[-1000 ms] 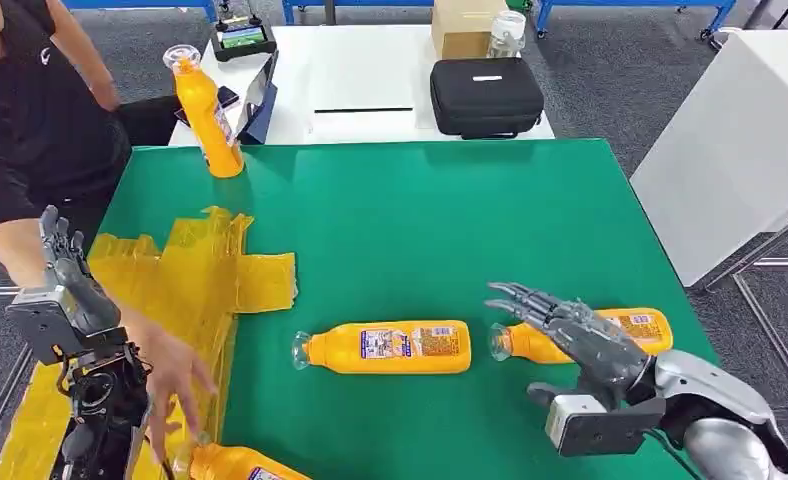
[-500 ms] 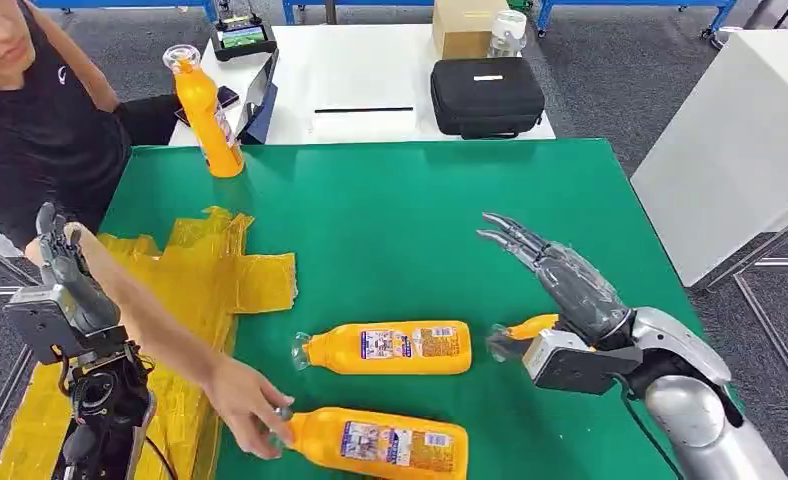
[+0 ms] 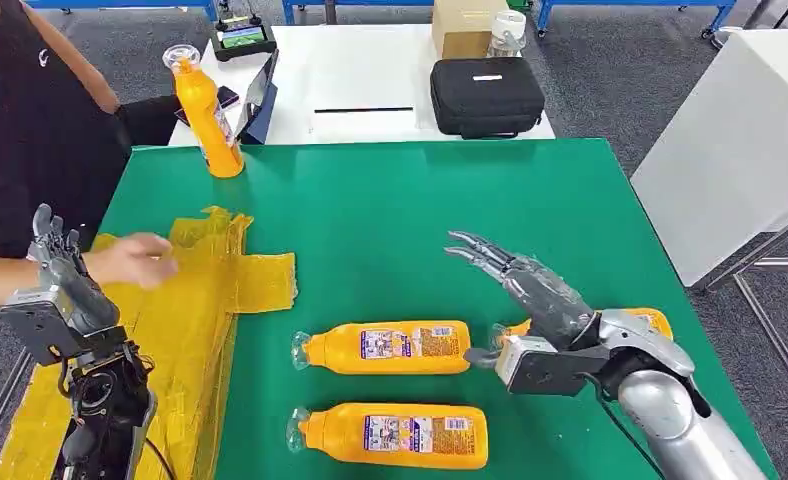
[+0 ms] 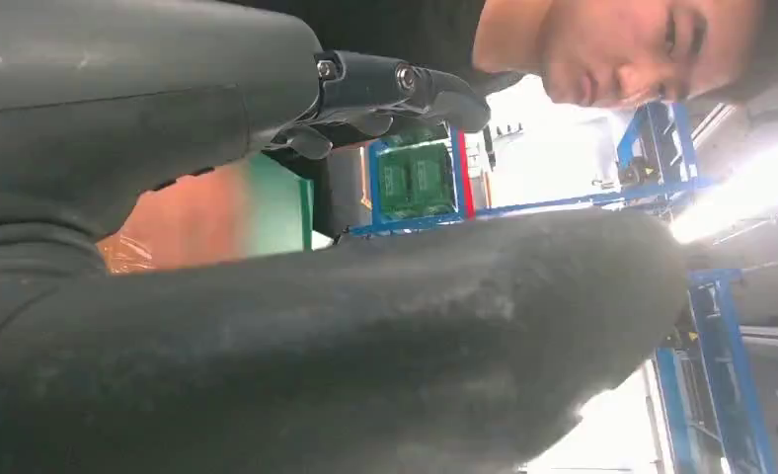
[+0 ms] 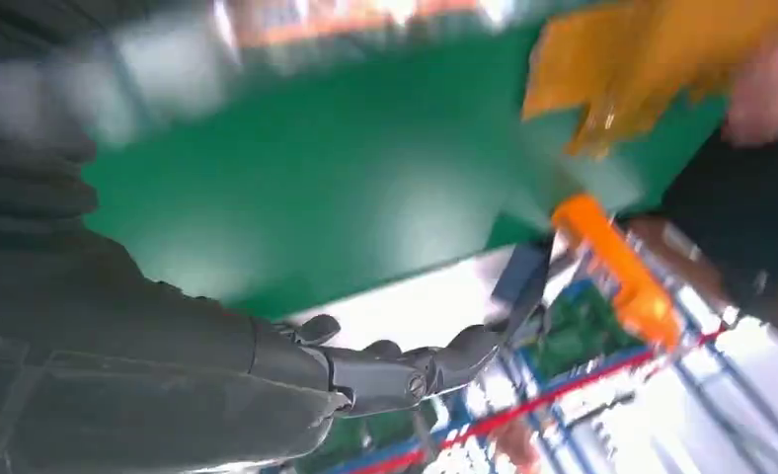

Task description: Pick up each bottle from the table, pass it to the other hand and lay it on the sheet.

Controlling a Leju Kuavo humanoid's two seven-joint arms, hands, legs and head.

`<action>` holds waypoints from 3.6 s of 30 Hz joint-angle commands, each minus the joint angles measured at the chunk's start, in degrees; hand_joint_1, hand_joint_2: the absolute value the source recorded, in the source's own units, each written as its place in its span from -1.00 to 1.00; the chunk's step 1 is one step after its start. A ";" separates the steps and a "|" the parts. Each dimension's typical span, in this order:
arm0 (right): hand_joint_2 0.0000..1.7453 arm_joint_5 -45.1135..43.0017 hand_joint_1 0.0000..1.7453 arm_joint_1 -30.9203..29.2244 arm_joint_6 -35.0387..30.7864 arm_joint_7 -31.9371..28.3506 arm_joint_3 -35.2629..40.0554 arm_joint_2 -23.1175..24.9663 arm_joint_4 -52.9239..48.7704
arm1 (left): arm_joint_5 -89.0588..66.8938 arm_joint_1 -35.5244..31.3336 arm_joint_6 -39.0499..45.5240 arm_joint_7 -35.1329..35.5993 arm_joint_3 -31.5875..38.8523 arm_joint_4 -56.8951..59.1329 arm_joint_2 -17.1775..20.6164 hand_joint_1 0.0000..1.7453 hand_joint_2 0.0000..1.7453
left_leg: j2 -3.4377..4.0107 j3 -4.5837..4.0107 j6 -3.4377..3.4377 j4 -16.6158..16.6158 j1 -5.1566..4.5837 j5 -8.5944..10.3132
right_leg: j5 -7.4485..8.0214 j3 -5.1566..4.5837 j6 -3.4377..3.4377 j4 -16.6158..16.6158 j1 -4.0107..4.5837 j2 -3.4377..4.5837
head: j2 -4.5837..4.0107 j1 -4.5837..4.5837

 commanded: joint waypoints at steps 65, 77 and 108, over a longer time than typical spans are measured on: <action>1.00 6.87 -1.00 -3.93 3.06 15.85 35.41 -0.03 16.91 | 2.29 -7.35 1.32 0.53 -3.42 9.66 -0.61 -1.00 -1.00 | -0.15 0.32 -0.16 -0.06 0.05 -0.10 | -0.13 0.39 -0.09 -0.13 0.07 -0.41 | 0.00 0.02; 1.00 22.40 -1.00 1.83 0.84 22.07 33.60 2.80 18.16 | 3.02 -5.31 2.02 1.21 -3.00 7.26 -0.23 -1.00 -1.00 | -0.02 0.29 -0.15 -0.06 0.07 -0.11 | -0.13 0.31 -0.10 -0.12 0.09 -0.34 | 0.00 0.02; 1.00 28.86 1.00 8.14 -3.77 22.61 31.37 9.39 29.52 | 3.49 -4.16 2.34 0.47 -3.12 5.70 -1.54 -1.00 -1.00 | 0.59 1.96 -0.83 -0.14 0.56 -0.68 | -0.34 1.04 -0.62 -0.23 0.68 0.49 | 0.00 0.04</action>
